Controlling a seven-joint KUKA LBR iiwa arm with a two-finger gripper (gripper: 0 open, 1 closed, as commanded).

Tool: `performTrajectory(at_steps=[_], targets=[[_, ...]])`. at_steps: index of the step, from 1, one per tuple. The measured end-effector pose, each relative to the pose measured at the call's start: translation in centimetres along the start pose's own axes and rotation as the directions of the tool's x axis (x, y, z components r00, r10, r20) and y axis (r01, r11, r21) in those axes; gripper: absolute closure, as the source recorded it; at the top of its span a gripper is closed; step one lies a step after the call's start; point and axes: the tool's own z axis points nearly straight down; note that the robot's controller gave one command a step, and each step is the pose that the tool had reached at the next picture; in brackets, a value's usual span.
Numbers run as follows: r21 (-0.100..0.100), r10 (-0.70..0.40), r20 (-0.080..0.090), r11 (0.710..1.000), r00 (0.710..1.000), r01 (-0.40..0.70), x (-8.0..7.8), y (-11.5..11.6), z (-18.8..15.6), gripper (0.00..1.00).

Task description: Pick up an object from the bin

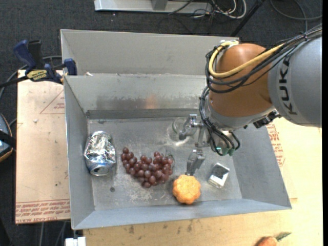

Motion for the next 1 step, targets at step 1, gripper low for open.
performTrajectory(at_steps=[1], targets=[[-0.001,0.002,0.008,1.000,1.000,-0.002,-0.16,-0.03,-0.38,0.00]])
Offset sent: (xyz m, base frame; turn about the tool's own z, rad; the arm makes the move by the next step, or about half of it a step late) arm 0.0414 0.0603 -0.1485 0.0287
